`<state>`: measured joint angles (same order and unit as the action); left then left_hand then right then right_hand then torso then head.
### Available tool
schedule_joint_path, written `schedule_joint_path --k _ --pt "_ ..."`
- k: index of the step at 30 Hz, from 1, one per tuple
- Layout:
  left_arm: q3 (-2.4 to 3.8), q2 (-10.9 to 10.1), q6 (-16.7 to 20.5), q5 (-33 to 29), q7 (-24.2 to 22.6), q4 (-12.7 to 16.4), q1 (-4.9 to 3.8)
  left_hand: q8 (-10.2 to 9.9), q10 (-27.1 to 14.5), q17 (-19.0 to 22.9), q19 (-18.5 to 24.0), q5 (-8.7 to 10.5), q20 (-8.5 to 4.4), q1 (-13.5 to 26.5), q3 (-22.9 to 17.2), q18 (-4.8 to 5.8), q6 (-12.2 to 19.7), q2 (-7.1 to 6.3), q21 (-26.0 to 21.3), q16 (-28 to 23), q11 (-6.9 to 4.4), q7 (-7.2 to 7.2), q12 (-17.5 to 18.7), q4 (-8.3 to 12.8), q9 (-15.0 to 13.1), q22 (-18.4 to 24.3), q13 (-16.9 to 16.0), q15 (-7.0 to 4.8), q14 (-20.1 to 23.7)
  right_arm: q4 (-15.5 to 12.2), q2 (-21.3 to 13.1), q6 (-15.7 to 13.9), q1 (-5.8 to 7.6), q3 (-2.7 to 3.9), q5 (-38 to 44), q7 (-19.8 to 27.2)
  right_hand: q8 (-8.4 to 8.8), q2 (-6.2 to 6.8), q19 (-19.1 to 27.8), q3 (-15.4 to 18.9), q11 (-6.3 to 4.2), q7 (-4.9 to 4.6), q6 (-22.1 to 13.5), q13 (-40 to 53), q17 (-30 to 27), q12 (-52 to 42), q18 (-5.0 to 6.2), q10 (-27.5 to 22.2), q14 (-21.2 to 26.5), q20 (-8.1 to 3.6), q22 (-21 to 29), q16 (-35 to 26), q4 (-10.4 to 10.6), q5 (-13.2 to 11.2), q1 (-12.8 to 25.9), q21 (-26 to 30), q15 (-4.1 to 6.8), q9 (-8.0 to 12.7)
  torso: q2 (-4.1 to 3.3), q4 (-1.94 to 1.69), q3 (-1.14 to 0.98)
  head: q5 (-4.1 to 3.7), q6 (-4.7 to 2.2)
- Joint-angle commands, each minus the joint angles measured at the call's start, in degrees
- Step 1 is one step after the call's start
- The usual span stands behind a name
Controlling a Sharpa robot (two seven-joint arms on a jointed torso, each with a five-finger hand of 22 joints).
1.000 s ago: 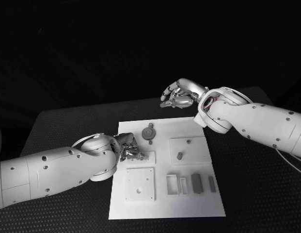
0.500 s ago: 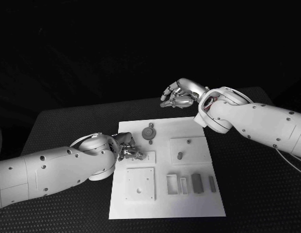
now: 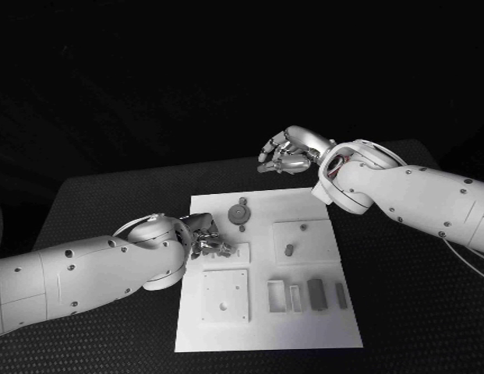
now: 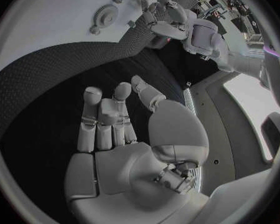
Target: Assemble the parts on the task board
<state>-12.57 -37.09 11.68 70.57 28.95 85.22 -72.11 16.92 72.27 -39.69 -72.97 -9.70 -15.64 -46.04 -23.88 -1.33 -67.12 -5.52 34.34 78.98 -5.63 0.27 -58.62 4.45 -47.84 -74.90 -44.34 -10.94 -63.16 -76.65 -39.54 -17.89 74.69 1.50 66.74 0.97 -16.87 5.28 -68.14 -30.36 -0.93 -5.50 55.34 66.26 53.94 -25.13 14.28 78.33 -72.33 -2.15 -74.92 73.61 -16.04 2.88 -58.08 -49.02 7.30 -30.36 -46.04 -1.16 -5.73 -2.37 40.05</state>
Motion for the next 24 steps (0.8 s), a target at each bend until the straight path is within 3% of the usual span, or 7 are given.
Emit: schedule_joint_path --k 1,6,10,13,15,20,24 --pt "0.02 0.13 0.27 -1.43 -0.42 0.06 0.01 -0.36 -0.29 0.05 0.23 -0.38 -0.22 -0.51 0.37 -0.95 -0.26 1.28 -0.24 0.34 -0.12 0.35 -0.31 0.75 -0.11 -1.25 -0.07 -0.45 0.13 -0.05 0.00 0.73 -0.03 0.03 -0.12 0.39 0.31 -0.01 -0.15 0.23 0.01 -0.13 -0.40 0.05 0.04 0.23 0.72 -0.35 0.16 -0.35 -0.84 -0.29 0.22 -0.08 0.70 0.36 -0.17 -0.06 0.01 0.01 -0.04 -0.02 0.06" --pt "0.03 0.10 0.30 -2.15 -0.51 0.03 0.01 -0.40 -0.30 0.09 0.33 -0.90 -0.16 -2.17 0.96 -0.89 -0.28 3.55 -0.08 0.38 -0.06 0.38 -0.31 2.89 -0.17 -1.25 -0.05 -0.40 0.17 -0.04 -0.03 0.76 -0.03 0.03 -0.12 0.37 0.31 -0.01 -0.16 0.23 0.01 -0.13 -0.40 0.06 0.04 0.23 0.72 -0.35 0.16 -0.35 -0.84 -0.29 0.21 -0.08 0.69 0.36 -0.17 -0.07 0.01 0.01 -0.04 -0.01 0.07" --pt "0.04 0.04 0.41 -2.45 -0.75 0.12 0.02 -0.45 -0.27 0.17 0.33 -6.09 -0.09 -2.85 1.48 -0.75 -0.34 4.94 0.09 0.39 0.01 0.46 -0.30 5.21 -0.16 -1.23 0.01 -0.30 0.16 -0.02 -0.06 0.84 -0.03 0.03 -0.12 0.36 0.31 -0.02 -0.16 0.22 0.01 -0.13 -0.40 0.06 0.04 0.23 0.72 -0.35 0.16 -0.35 -0.85 -0.29 0.21 -0.08 0.68 0.36 -0.17 -0.08 0.01 0.03 -0.03 -0.01 0.09" --pt "0.05 0.02 0.33 -2.45 -0.89 0.14 0.02 -0.47 -0.25 0.22 0.30 -11.18 -0.06 -2.48 1.58 -0.66 -0.41 5.00 0.14 0.40 0.07 0.47 -0.27 6.05 -0.15 -1.21 0.06 -0.26 0.14 0.03 -0.06 0.92 -0.04 0.03 -0.12 0.33 0.31 -0.02 -0.16 0.22 0.01 -0.13 -0.40 0.06 0.04 0.23 0.72 -0.35 0.16 -0.35 -0.85 -0.29 0.21 -0.08 0.68 0.36 -0.17 -0.08 -0.01 0.02 -0.02 -0.05 0.10" --pt "0.05 0.04 0.33 -2.45 -0.98 0.13 0.02 -0.50 -0.21 0.27 0.21 -13.60 -0.10 -2.15 1.53 -0.65 -0.43 4.97 0.19 0.40 0.06 0.48 -0.28 6.48 -0.14 -1.20 0.08 -0.25 0.10 0.03 -0.06 0.92 -0.05 0.03 -0.12 0.34 0.31 -0.02 -0.16 0.22 0.01 -0.13 -0.40 0.06 0.04 0.23 0.72 -0.34 0.16 -0.35 -0.85 -0.29 0.20 -0.08 0.68 0.36 -0.17 -0.08 0.00 0.02 -0.02 -0.03 0.11" --pt "0.07 -0.02 0.35 -2.69 -1.14 0.22 0.02 -0.49 -0.16 0.33 0.14 -16.04 -0.12 -1.93 1.24 -0.61 -0.53 5.22 0.24 0.40 0.05 0.47 -0.28 7.22 -0.16 -1.19 0.13 -0.25 0.06 0.03 -0.04 0.94 -0.07 0.03 -0.12 0.35 0.31 -0.03 -0.16 0.21 0.00 -0.13 -0.40 0.06 0.04 0.23 0.72 -0.34 0.15 -0.36 -0.85 -0.29 0.20 -0.08 0.67 0.36 -0.17 -0.09 0.01 0.01 -0.03 -0.06 0.12" --pt "0.08 -0.04 0.24 -2.98 -1.22 0.21 0.02 -0.45 -0.14 0.35 0.10 -16.43 -0.14 -2.39 0.96 -0.60 -0.57 5.79 0.29 0.43 0.04 0.47 -0.30 8.26 -0.22 -1.21 0.15 -0.25 0.03 0.10 -0.01 0.97 -0.15 0.03 -0.12 0.34 0.32 -0.04 -0.17 0.21 0.00 -0.13 -0.40 0.07 0.04 0.23 0.72 -0.34 0.15 -0.36 -0.85 -0.29 0.20 -0.08 0.67 0.36 -0.16 -0.09 0.01 0.00 -0.02 -0.05 0.14"
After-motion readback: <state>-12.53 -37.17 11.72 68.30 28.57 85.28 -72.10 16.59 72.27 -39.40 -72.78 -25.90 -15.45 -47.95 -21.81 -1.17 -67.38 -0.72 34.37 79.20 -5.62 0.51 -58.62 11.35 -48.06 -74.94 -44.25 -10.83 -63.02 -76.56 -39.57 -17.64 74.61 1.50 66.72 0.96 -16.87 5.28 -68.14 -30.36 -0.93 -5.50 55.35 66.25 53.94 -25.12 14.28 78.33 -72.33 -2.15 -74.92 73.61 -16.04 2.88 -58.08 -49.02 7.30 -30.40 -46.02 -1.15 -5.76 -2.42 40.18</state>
